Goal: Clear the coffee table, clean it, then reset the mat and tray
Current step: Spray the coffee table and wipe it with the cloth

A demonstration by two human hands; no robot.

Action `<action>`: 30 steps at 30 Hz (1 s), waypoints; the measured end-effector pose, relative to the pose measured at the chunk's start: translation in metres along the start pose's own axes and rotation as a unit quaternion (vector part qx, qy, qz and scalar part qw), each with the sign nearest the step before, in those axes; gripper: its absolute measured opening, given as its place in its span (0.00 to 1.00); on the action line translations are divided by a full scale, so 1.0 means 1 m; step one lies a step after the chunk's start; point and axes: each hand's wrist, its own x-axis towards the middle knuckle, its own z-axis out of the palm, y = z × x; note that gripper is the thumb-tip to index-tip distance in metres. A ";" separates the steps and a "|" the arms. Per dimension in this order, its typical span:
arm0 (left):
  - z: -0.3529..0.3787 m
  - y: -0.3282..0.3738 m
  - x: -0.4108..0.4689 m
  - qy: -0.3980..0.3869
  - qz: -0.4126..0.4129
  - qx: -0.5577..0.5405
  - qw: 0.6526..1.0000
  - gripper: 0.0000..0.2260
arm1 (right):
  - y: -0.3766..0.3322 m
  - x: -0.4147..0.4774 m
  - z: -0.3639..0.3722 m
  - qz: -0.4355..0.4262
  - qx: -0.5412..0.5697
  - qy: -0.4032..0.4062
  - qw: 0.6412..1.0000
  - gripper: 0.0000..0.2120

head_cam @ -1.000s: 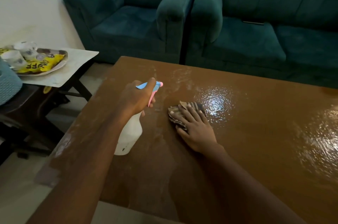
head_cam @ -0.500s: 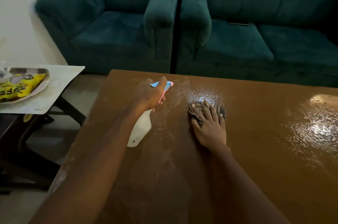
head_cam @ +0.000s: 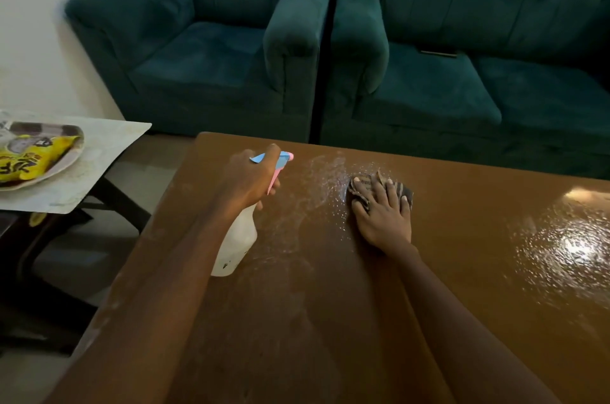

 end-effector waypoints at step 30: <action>-0.020 -0.017 -0.008 0.102 -0.027 -0.024 0.994 0.26 | -0.073 0.102 0.008 -0.161 -0.056 -0.004 0.985 0.27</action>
